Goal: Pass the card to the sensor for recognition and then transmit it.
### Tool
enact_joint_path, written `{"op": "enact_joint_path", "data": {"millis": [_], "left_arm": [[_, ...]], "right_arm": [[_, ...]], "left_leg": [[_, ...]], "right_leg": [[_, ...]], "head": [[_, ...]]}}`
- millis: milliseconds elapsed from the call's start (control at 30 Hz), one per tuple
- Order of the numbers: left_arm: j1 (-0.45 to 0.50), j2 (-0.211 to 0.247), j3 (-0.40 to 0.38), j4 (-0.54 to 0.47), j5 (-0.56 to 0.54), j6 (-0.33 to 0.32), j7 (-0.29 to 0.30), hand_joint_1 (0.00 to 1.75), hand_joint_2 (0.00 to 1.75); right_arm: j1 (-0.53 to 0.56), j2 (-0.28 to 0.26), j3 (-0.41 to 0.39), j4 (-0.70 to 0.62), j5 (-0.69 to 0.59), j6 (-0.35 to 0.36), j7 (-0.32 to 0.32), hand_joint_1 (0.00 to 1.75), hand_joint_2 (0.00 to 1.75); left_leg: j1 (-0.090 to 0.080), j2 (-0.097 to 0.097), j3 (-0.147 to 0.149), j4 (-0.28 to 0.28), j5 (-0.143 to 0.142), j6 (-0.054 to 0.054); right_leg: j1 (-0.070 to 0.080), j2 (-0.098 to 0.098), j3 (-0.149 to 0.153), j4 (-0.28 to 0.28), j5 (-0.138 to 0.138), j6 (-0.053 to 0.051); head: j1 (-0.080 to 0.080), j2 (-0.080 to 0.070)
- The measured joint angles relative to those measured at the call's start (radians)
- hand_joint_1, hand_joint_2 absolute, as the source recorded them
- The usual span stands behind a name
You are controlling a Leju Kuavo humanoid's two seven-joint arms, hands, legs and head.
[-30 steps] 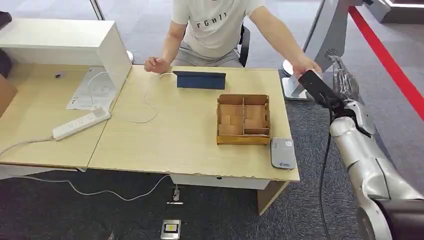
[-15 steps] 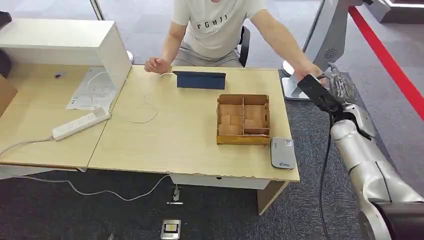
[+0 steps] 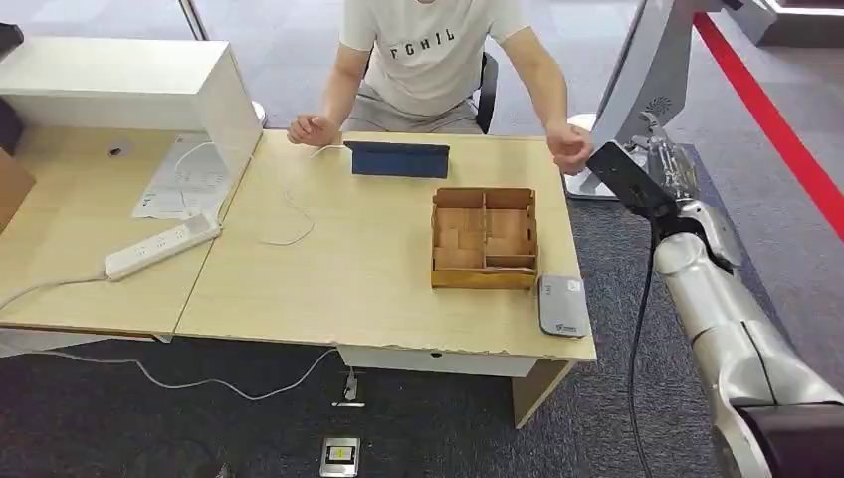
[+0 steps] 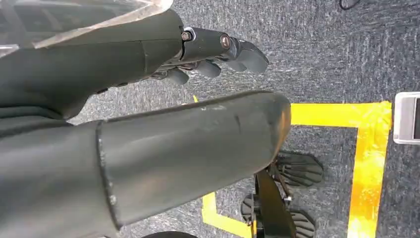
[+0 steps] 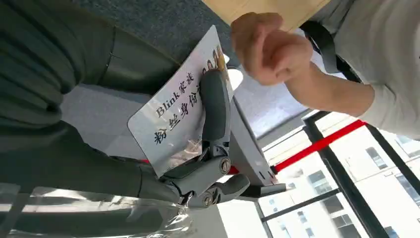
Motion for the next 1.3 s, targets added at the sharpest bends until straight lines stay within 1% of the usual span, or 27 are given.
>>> {"op": "enact_joint_path", "data": {"millis": [233,567,700,900,1000,1100,1200,1300], "left_arm": [[0.0,0.0,-0.001,0.0,0.018,0.004,0.008,0.0,0.0],[0.0,0.0,-0.001,0.0,0.047,0.011,0.008,0.0,0.0],[0.0,0.001,-0.001,0.0,0.053,0.011,0.007,0.0,0.0],[0.001,0.004,-0.001,0.0,0.071,0.018,0.011,0.0,0.0],[0.001,0.004,-0.001,0.0,0.077,0.023,0.009,0.0,0.0],[0.001,0.004,-0.001,0.0,0.087,0.024,0.003,0.0,0.0],[0.0,0.005,-0.001,0.0,0.088,0.024,-0.001,0.0,0.0],[0.0,0.006,-0.001,0.0,0.09,0.024,-0.002,0.0,0.0]], "right_arm": [[0.021,0.0,0.042,-0.017,0.01,-0.016,-0.026,1.75,1.75],[0.086,-0.005,0.106,-0.025,-0.008,-0.039,-0.013,1.75,1.75],[0.115,-0.025,0.125,-0.031,-0.025,-0.052,-0.015,1.75,1.75],[0.167,-0.077,0.147,-0.046,-0.07,-0.056,-0.013,1.75,1.75],[0.192,-0.098,0.153,-0.056,-0.113,-0.056,-0.013,1.75,1.75],[0.225,-0.118,0.158,-0.079,-0.156,-0.069,-0.007,1.75,1.75],[0.262,-0.133,0.164,-0.105,-0.168,-0.077,-0.005,1.75,1.75],[0.298,-0.142,0.173,-0.137,-0.17,-0.076,0.011,1.75,1.75]], "left_leg": [[0.0,0.0,0.0,0.0,0.0,0.0],[0.0,0.0,0.0,0.0,0.0,0.0],[0.0,0.0,0.0,0.0,0.0,0.0],[0.0,0.0,-0.001,0.0,0.0,0.0],[0.0,0.0,-0.001,0.0,0.0,0.0],[0.0,0.0,-0.001,0.0,0.0,0.0],[0.0,0.0,-0.001,0.0,0.0,0.0],[0.0,0.0,-0.001,0.0,0.0,0.0]], "right_leg": [[0.0,0.0,0.0,0.0,0.0,0.0],[0.0,0.0,0.0,0.0,0.0,0.0],[0.0,0.0,0.0,-0.001,0.0,0.0],[0.0,0.0,0.0,-0.001,0.0,0.0],[0.0,0.0,-0.001,-0.001,0.0,0.0],[0.0,0.0,0.0,-0.001,0.0,0.0],[0.001,0.0,0.0,-0.001,0.0,0.0],[0.001,0.0,0.0,-0.001,0.0,0.0]], "head": [[0.0,0.0],[0.0,0.0],[0.0,0.0],[0.0,0.0],[0.0,0.0],[0.0,0.0],[0.0,0.0],[0.0,0.0]]}}
